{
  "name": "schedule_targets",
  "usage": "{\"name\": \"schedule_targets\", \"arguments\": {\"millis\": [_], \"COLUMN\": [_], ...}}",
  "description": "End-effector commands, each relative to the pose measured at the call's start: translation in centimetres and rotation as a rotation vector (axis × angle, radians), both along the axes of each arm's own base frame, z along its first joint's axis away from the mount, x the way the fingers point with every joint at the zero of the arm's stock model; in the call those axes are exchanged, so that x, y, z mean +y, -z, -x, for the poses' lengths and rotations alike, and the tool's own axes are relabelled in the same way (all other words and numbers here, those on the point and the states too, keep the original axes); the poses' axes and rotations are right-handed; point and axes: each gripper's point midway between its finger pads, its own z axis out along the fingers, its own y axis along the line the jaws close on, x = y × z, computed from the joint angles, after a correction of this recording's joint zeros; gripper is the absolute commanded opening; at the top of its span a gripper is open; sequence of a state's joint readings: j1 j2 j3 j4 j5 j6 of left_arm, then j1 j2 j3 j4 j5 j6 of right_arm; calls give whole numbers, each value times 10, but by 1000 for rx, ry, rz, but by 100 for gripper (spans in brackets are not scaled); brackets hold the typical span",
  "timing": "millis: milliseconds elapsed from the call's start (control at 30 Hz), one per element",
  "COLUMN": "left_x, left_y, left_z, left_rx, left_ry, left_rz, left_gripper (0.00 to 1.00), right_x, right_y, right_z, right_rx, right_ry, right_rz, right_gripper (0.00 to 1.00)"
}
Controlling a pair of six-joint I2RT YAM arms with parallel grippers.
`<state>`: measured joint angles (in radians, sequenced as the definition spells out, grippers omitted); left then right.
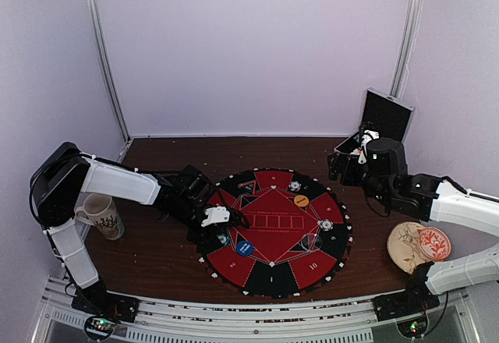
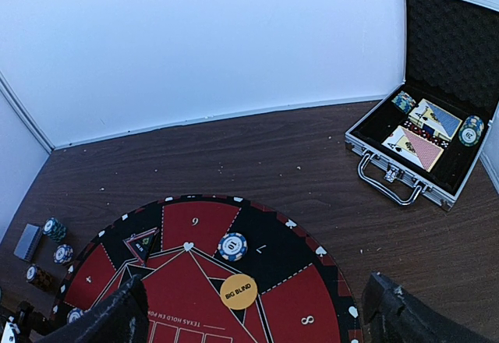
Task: Distribute texas hold em gaming equipment
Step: Place the poker chips pile at the small blind area, then pick up the pile of poker chips from the pile of poker chips.
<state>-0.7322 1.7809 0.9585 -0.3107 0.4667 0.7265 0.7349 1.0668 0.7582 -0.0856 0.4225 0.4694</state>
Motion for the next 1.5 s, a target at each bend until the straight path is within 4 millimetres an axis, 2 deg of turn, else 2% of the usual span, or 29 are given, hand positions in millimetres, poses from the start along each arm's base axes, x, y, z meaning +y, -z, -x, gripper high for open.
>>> {"name": "schedule_targets", "arguments": {"millis": [0,267,533,633,800,967,1067,1200,1333,1467], "left_x": [-10,-8,-4,0,15,49,76,107,125,138], "left_y": [-8,-15,-54,-72,-104,-128,-127,-117,-102,-93], "left_z": [-8,0,7,0,-42,-108,-146,-184,-205,-218], "left_rx": [-28,-32,-99,-146,-199,-244,-231,-199,-169,-172], "left_ry": [-1,33,50,9,-154,-417,-570,-731,-819,-879], "left_rz": [30,45,117,143,204,254,259,244,216,189], "left_gripper": [47,47,47,48,50,59,65,69,69,69], "right_x": [5,5,5,5,5,6,6,7,7,7], "right_y": [-7,-6,-7,-7,-7,-6,-5,-5,-4,-4], "right_z": [-1,-1,-1,-1,-1,-1,-1,-1,-1,-1], "right_rx": [-14,-13,-15,-14,-14,-13,-10,-10,-7,-7], "right_ry": [-14,-17,-18,-18,-19,-20,-22,-24,-25,-25], "right_rz": [-3,-2,-2,-3,-3,-4,-2,-2,1,0], "right_gripper": [96,96,97,97,97,96,97,96,96,97]}}
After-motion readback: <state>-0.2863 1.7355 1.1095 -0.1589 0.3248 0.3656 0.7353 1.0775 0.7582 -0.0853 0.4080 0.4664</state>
